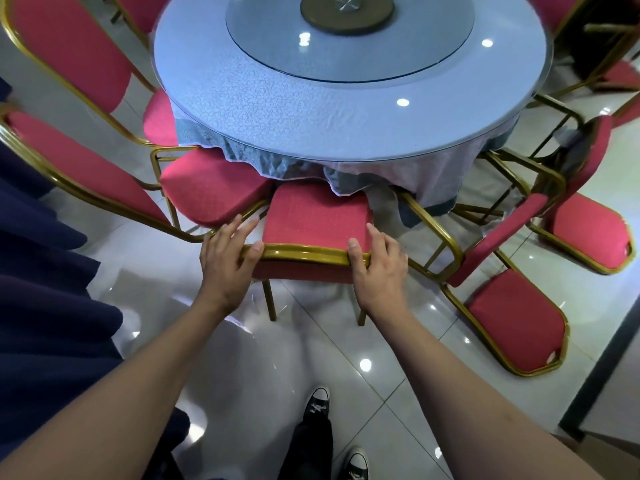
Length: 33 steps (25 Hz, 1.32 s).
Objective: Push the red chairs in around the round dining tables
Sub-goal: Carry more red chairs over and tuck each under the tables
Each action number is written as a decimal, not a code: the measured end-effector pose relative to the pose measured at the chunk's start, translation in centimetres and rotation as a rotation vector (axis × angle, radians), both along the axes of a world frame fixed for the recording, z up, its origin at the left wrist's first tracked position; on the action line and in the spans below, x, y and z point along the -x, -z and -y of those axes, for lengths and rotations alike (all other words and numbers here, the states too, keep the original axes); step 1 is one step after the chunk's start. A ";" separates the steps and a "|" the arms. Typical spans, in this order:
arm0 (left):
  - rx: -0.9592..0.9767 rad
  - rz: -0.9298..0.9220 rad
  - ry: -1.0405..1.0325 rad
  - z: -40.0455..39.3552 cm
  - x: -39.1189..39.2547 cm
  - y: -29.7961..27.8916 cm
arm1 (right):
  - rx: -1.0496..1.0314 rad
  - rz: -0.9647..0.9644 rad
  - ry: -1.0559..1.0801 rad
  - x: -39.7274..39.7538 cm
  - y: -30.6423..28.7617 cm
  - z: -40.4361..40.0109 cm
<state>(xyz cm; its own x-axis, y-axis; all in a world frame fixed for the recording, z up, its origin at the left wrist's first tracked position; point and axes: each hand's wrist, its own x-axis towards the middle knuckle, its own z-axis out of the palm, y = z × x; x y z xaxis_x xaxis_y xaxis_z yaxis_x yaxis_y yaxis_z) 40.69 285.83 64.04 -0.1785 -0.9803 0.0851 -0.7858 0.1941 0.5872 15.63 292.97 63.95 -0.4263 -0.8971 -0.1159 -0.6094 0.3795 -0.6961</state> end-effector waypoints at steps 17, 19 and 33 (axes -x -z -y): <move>-0.082 0.136 0.054 -1.0 0.3 -3.3 | -0.130 -0.134 -0.091 -0.2 -1.1 0.5; -0.043 0.122 0.083 -1.6 1.2 -4.3 | -0.113 -0.165 -0.099 0.1 -1.8 0.4; 0.015 0.128 0.346 -4.7 11.8 -8.2 | -0.051 -0.194 0.020 6.6 -5.8 -5.8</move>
